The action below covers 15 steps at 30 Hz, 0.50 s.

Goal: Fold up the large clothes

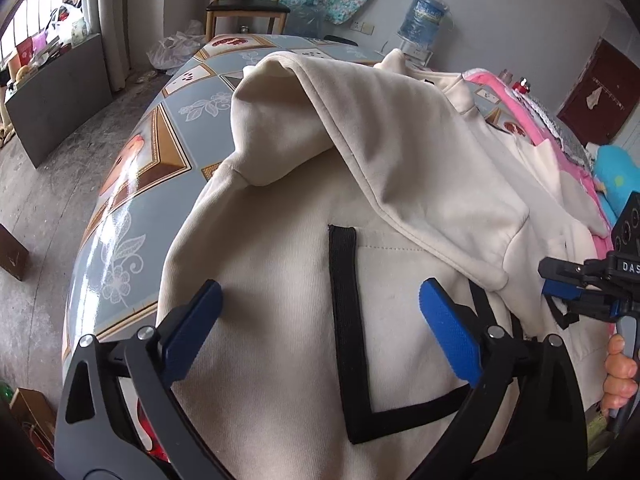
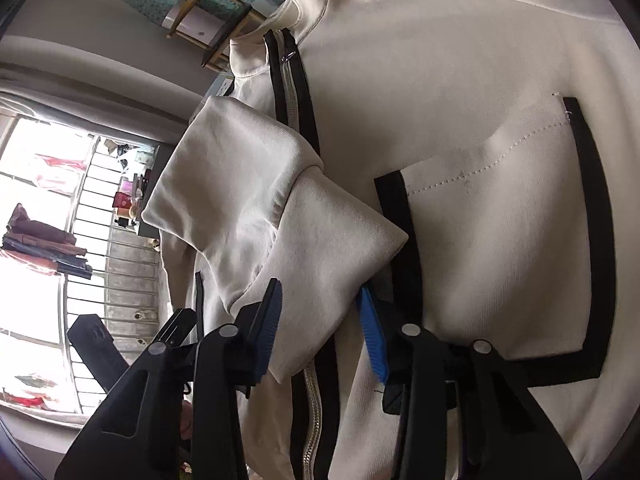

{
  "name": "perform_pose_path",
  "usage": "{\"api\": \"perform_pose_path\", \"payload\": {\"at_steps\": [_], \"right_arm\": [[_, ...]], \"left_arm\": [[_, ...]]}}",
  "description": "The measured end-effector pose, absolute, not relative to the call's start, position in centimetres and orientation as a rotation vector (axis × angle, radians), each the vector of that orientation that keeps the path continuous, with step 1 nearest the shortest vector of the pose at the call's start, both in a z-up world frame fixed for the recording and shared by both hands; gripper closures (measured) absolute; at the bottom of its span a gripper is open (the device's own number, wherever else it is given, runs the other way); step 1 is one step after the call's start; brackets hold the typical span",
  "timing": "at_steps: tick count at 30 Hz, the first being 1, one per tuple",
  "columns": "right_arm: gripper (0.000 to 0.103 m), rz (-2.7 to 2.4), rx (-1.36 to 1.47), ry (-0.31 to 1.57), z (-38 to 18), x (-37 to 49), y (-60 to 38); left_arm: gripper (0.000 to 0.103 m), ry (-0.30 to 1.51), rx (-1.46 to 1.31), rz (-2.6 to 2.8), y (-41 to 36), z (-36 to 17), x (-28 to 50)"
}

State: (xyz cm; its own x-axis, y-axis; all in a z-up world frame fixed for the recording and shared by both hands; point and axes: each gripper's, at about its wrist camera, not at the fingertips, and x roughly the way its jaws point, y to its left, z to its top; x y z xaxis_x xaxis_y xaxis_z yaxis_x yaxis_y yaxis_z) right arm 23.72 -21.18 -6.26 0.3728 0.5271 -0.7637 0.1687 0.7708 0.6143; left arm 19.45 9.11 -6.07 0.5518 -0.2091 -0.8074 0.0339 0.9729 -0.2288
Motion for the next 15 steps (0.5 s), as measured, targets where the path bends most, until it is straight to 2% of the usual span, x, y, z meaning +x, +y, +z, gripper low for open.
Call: {"api": "perform_pose_path", "payload": {"at_steps": [3,4,10,15], "right_arm": [[0.093,0.235,0.639,1.163,-5.8,23.7,-21.1],[0.096,0.238,0.625,1.150,-5.4,23.7,-21.1],[0.097,0.275,0.449,1.004,0.2,25.5,-20.4],[0.097,0.314,0.381,0.821,8.5,29.1,-22.4]], "left_arm": [[0.008,0.995,-0.162,-0.133,8.6,-6.1,19.7],[0.008,1.004,-0.157,-0.128,8.5,-6.1,19.8],[0.008,0.976,-0.246,-0.083,10.0,-5.2,20.2],[0.008,0.933,-0.164,0.042,10.7,-3.7,21.7]]}}
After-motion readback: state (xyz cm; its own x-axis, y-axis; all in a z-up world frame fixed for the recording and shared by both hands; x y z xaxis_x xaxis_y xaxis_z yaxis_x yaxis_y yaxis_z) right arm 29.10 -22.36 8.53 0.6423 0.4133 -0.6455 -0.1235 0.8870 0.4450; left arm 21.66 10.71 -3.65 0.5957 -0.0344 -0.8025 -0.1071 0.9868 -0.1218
